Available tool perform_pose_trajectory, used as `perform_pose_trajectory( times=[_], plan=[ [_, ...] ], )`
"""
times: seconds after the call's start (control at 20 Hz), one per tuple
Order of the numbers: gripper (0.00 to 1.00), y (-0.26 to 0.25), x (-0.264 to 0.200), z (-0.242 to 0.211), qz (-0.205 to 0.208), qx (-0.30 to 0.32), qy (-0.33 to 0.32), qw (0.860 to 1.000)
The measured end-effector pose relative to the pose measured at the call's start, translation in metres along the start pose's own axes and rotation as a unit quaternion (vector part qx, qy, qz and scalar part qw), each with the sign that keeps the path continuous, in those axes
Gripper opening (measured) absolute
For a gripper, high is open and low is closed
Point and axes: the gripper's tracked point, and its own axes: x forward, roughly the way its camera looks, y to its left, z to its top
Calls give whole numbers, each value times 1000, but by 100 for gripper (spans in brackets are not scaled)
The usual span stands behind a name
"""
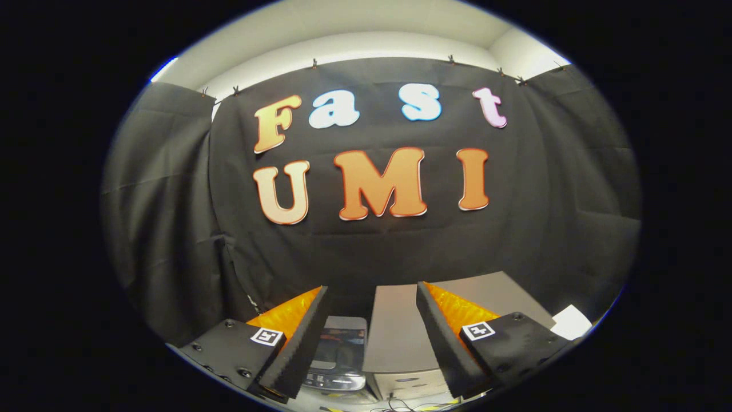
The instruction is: Put the clothes into the washing machine and then close the washing machine lid.
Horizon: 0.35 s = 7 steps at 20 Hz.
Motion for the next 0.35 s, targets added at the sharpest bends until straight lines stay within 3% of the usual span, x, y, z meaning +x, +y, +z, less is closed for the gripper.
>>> perform_pose_trajectory(
  times=[0.35],
  plan=[
    [98,-79,-79,27,-14,-18,-53,998]
  ],
)
